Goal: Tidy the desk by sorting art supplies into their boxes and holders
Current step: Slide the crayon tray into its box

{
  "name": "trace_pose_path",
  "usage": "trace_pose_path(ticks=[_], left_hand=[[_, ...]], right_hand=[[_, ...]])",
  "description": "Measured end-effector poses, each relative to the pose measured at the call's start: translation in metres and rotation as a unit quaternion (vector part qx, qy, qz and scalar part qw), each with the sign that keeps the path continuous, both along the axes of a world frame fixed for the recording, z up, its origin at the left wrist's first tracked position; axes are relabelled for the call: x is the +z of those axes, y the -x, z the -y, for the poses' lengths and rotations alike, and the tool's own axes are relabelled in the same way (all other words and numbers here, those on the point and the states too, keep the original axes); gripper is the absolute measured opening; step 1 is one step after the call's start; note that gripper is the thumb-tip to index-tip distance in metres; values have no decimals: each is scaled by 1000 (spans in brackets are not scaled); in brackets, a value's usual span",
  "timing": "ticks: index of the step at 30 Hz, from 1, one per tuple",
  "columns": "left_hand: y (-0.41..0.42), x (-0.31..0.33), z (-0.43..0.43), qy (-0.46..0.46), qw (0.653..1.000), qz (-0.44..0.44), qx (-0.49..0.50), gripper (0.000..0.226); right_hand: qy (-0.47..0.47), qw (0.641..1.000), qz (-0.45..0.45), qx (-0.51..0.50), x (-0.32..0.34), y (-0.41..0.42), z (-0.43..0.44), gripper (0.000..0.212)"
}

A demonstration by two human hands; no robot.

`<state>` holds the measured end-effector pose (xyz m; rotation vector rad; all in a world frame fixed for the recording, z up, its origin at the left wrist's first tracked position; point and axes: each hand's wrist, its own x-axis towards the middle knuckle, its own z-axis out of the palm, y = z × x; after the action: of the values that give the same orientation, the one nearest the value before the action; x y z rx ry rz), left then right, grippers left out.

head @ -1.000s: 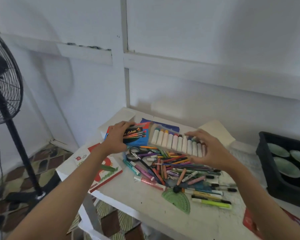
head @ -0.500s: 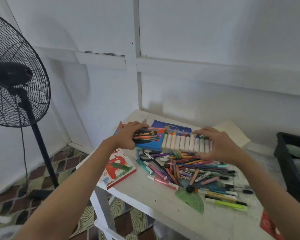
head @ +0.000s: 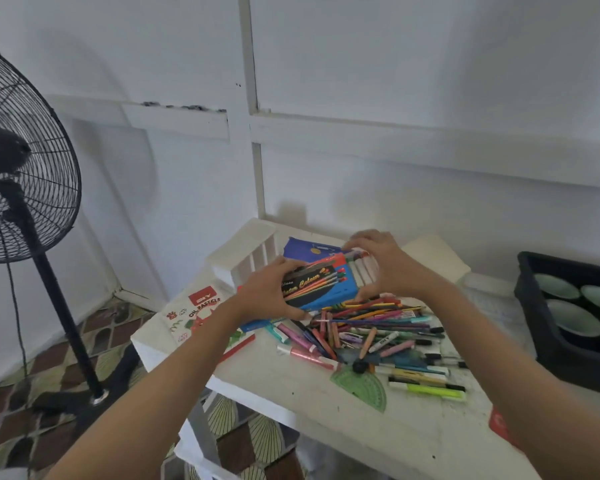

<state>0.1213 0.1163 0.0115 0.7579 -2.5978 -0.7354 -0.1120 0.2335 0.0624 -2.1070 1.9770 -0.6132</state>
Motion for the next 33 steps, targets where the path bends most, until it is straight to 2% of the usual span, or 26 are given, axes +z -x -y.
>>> trace_pose_path(ticks=[2, 4, 6, 9, 13, 17, 19, 22, 25, 28, 30, 33], left_hand=[[5, -5, -4, -9, 999, -23, 32, 87], [9, -11, -7, -12, 996, -46, 75, 88], [15, -16, -11, -25, 992, -63, 108, 91], [23, -26, -19, -43, 982, -107, 150, 94], [39, -38, -36, -33, 963, -178, 199, 94], [41, -49, -45, -53, 942, -239, 228, 100], [40, -51, -48, -80, 931, -274, 226, 93], [37, -51, -49, -123, 918, -292, 240, 80], [26, -51, -51, -133, 914, -318, 211, 76], [15, -36, -58, -129, 891, -391, 190, 71], [9, -26, -56, -100, 888, -408, 189, 64], [0, -19, -53, -116, 896, -391, 175, 47]], right_hand=[[34, 997, 33, -63, -4, 3, 4, 93], [73, 986, 93, -115, -9, 3, 7, 92], [112, 979, 117, -121, -12, -1, 11, 89], [135, 980, 108, -97, -12, -7, 13, 87], [108, 992, 68, -22, -15, -28, 14, 82], [115, 988, 100, -1, -14, -40, 19, 64], [101, 986, 125, 36, -11, -43, 21, 53], [76, 979, 164, 95, -12, -51, 19, 54], [82, 971, 206, 91, -16, -55, 21, 53], [55, 954, 275, 102, -18, -57, 23, 56], [41, 924, 360, 119, -18, -58, 22, 50], [118, 867, 478, 69, -24, -54, 21, 33]])
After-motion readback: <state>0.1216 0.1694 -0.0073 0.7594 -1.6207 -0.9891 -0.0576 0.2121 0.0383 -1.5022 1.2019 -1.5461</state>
